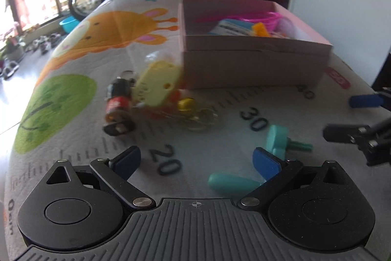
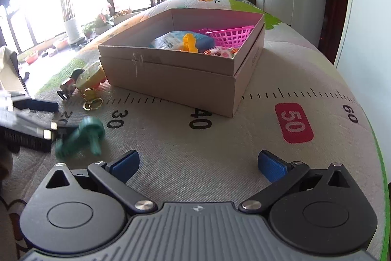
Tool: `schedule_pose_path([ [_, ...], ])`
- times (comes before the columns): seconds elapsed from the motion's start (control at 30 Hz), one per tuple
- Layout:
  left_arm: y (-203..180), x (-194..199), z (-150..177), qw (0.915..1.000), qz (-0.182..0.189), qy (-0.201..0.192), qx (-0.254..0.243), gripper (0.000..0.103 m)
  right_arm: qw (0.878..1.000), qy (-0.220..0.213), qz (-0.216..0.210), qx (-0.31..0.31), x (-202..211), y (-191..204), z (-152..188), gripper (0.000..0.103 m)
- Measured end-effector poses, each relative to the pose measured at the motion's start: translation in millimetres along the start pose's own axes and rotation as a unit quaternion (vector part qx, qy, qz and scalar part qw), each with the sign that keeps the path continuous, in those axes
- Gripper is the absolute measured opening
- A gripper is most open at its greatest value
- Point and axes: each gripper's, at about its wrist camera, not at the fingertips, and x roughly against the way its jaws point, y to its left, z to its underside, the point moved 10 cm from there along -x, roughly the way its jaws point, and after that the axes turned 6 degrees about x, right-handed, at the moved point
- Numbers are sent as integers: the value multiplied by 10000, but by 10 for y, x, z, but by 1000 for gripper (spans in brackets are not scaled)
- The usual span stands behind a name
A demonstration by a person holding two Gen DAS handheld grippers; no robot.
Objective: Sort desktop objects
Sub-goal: 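Grasp the teal crank toy with right tool while left tool reaches toward the keychain figure, then grasp the red-black keychain figure with left tool while right tool holds the teal crank toy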
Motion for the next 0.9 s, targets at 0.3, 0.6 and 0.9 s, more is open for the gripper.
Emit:
schedule_pose_path([
  [0.3,-74,426,-1,9977,476,-455,128,101,9943,-710,-578,547,558,359,-294,103],
  [0.6,619,314,-175,9952,-511,-611,568,101,9729,-404,-123,2271,318,910,101,103],
  [0.9,848,-65,-470,9911,-725,-689,877,79,9975,-467,445,284,149,76,-38,103],
])
